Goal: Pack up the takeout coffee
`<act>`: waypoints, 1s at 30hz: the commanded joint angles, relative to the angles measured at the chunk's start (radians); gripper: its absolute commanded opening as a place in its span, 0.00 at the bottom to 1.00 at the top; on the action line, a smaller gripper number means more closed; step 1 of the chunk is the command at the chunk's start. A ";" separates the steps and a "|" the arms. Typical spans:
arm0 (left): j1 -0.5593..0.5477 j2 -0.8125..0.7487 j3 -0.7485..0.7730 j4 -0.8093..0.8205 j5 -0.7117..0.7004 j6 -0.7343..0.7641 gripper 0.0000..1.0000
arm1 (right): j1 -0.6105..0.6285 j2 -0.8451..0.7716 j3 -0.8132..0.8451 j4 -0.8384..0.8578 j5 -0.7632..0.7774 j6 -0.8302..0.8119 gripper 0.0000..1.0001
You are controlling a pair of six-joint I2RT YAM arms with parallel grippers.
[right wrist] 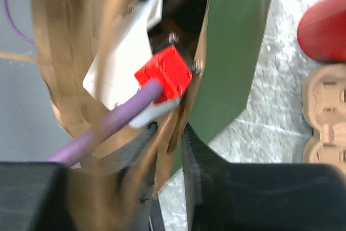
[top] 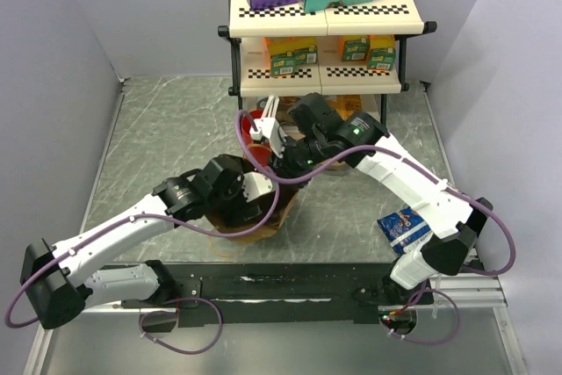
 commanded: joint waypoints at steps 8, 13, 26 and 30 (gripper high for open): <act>0.074 0.061 0.042 0.063 -0.127 -0.036 0.99 | -0.037 0.034 0.082 -0.077 -0.032 0.018 0.43; 0.097 0.077 0.042 0.109 -0.110 -0.006 1.00 | -0.055 0.040 0.083 -0.065 -0.048 0.018 0.49; 0.156 0.104 0.088 0.110 -0.040 -0.019 0.99 | -0.118 0.097 0.158 -0.069 -0.143 0.040 0.59; 0.157 0.098 0.085 0.139 -0.076 -0.022 0.99 | -0.121 0.111 0.175 -0.074 -0.157 0.037 0.60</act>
